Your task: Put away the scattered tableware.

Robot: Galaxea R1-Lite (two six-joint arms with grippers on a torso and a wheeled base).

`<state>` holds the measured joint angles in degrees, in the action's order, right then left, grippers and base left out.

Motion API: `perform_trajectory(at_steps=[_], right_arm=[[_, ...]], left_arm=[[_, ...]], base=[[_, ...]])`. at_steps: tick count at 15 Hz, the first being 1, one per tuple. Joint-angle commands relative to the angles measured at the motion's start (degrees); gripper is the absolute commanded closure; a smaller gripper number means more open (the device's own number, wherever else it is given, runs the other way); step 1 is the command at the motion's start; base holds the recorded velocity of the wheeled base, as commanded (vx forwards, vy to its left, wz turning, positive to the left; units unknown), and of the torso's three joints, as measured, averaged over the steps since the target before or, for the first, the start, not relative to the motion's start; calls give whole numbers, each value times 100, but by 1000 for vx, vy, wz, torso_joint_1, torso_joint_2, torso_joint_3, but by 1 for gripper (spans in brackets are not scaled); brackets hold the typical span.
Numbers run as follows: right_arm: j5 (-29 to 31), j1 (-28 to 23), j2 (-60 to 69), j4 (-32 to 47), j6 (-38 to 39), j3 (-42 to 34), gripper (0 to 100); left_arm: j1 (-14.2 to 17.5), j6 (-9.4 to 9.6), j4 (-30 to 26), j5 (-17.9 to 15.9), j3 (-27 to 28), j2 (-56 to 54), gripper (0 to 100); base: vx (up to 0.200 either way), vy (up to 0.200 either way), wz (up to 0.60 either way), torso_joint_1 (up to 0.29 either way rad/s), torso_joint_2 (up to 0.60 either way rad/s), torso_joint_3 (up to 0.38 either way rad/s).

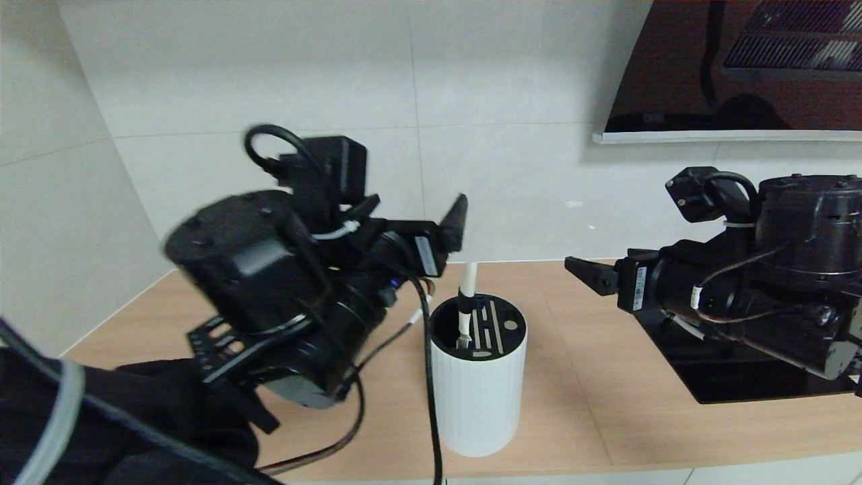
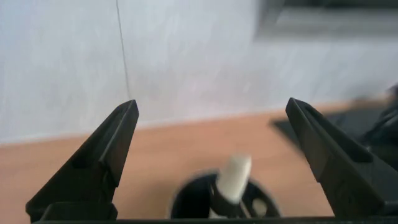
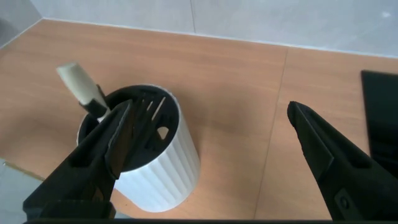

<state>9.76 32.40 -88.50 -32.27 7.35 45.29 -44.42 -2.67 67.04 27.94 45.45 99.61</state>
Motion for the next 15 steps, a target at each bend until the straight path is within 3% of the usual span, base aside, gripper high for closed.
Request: perform_trajectory(at_steps=[1,3,4,8,10,11,15], right_arm=[[25,-6,430,10,-252,-29,0],[61,-15,949,10,-401,-187,0],[61,-50,1336,1,-401,-389,0],[69,-463,3876,300,-410,-1725,0],[52,-885,5168,1056,-454,-2156,0],[8,-1289,5968,1821,-480,-2156,0],[-1,-2133,8130,3851,-823,-2112,0]], left_arm=[[689,-5,-358,-456,-220,-1664,0],[1331,-32,-1254,-746,-317,-2525,0],[1472,-32,-1694,-808,-519,-3009,0],[1524,-23,-3838,-1019,-1486,-5505,0],[1568,-23,-5148,-1194,-1495,-6586,0],[1876,-23,-5886,-1318,-1486,-7104,0],[2658,-14,-7108,-1643,-1548,-8502,0]], base=[[0,0,0,0,0,0],[0,0,0,0,0,0],[0,0,0,0,0,0],[0,0,0,0,0,0],[0,0,0,0,0,0],[0,0,0,0,0,0],[0,0,0,0,0,0]])
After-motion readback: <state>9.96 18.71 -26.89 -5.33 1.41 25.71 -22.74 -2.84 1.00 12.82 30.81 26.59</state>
